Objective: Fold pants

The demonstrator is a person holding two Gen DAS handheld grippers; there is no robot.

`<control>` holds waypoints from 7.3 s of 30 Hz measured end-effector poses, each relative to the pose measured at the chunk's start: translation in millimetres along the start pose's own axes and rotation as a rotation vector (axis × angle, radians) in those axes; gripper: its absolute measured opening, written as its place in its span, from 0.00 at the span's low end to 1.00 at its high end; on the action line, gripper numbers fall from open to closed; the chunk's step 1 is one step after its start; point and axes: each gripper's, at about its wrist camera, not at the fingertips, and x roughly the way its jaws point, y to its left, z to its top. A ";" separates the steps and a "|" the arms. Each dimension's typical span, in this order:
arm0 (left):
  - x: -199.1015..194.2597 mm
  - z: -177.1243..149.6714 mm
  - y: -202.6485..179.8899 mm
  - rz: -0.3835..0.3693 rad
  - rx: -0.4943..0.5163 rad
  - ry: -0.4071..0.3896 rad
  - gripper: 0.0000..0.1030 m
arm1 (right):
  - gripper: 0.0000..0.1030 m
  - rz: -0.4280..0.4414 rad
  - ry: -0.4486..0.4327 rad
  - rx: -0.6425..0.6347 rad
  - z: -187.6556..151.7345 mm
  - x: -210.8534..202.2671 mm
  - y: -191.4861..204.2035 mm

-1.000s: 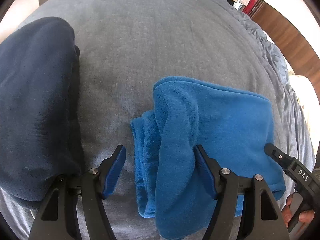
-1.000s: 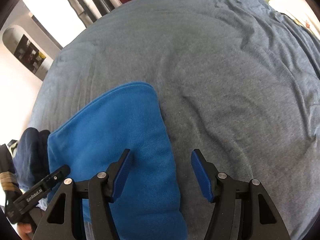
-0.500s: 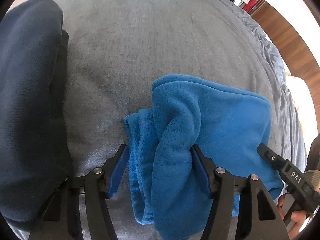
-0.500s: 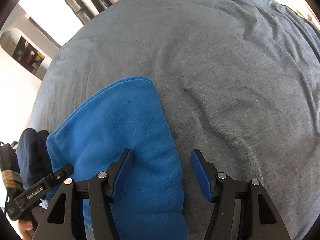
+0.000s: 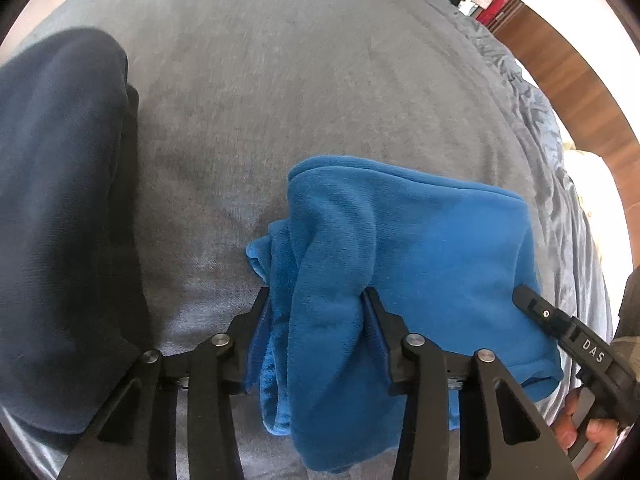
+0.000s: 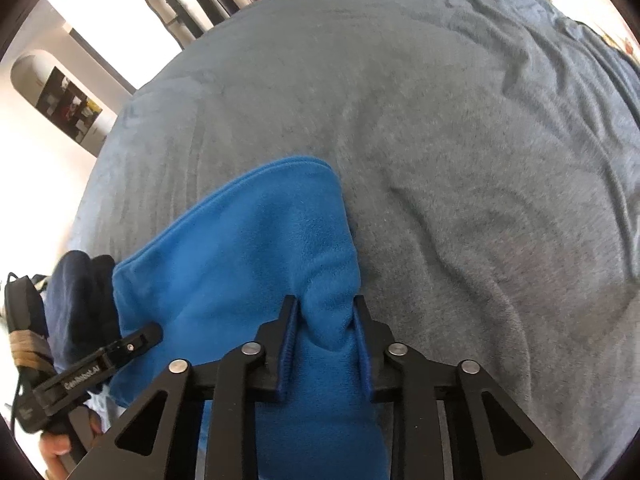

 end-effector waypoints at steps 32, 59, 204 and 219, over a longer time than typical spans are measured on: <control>-30.6 5.1 -10.2 -0.112 -0.031 -0.040 0.33 | 0.20 -0.045 -0.081 -0.049 -1.6 -41.4 11.6; -238.2 4.1 110.4 -0.009 -0.107 -0.359 0.33 | 0.20 0.169 -0.233 -0.278 -5.6 -115.2 191.1; -220.7 -329.1 -6.3 0.471 0.100 -0.723 0.99 | 0.80 0.031 -0.542 -0.501 -234.9 -199.8 50.3; -256.0 -390.7 -58.8 0.464 0.117 -0.733 1.00 | 0.80 0.057 -0.587 -0.494 -285.9 -276.6 5.0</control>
